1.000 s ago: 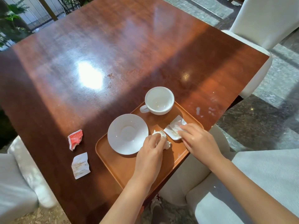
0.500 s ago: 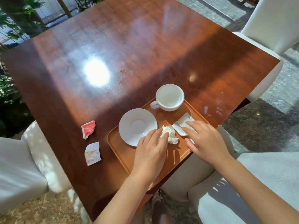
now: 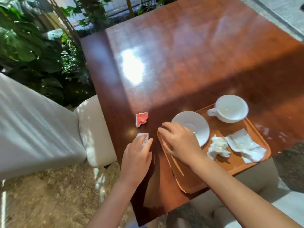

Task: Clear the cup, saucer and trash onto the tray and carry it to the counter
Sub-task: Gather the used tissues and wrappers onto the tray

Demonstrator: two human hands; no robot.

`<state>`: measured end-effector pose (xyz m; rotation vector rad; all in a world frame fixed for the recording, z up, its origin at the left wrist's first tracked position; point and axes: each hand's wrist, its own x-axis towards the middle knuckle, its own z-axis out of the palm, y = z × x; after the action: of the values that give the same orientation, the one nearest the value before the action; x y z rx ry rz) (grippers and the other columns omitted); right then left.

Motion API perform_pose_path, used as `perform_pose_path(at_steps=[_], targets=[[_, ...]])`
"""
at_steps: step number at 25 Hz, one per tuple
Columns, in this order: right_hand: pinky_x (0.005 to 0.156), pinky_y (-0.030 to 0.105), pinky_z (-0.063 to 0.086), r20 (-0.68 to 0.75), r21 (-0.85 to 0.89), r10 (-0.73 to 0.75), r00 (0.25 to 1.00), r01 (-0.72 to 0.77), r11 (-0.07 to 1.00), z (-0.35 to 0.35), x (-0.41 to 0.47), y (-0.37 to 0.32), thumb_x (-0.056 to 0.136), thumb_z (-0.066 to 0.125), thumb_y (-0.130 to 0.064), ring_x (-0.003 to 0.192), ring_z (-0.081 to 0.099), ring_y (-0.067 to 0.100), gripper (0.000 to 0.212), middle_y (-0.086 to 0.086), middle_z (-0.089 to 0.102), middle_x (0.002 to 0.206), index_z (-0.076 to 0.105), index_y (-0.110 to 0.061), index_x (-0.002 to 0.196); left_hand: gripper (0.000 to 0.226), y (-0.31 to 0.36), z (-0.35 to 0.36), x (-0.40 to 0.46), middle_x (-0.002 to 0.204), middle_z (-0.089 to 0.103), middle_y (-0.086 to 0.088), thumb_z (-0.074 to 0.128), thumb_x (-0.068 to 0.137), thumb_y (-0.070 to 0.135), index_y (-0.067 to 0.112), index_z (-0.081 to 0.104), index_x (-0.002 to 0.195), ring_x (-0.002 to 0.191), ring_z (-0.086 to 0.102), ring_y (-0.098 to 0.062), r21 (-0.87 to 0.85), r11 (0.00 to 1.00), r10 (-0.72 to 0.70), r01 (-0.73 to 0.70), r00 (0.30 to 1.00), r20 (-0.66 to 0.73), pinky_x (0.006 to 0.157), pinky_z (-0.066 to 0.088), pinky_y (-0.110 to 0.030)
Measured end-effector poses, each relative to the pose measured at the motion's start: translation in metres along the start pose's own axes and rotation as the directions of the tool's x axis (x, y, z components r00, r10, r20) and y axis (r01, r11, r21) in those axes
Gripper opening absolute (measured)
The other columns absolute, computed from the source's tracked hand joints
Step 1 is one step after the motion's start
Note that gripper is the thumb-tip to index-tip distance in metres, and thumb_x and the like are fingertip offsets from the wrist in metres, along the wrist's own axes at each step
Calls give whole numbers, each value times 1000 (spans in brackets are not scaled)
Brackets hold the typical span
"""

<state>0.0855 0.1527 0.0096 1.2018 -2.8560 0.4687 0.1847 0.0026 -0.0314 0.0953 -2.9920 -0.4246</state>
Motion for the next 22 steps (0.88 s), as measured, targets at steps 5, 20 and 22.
perform_pose_path(at_steps=[5,20,22], targets=[[56,39,57,124,30,-85,989,82,996,44,61,-9,72,45,-18,85,66,34,37,11,70,107,68,-13,101,47,-25,13,10,118,65,-21,75,70,0,4,65,116,111,62,-35,-10,1000,9,-9,1000,18,82,54,-41],[65,32,40,239,84,-58,969,39,996,81,80,-6,85,55,-15,112,50,31,21,9,64,115,66,-9,102,7,-39,24,-6,87,66,0,68,82,10,8,67,88,86,56,-14,-214,976,-44,28,996,-73,61,55,-32],[63,34,48,214,62,-89,973,77,995,77,76,-8,80,61,-10,106,55,34,19,11,67,107,67,-5,97,6,-39,25,-6,85,66,1,64,84,14,9,66,84,83,58,-15,-212,977,-49,34,997,-66,59,54,-34]])
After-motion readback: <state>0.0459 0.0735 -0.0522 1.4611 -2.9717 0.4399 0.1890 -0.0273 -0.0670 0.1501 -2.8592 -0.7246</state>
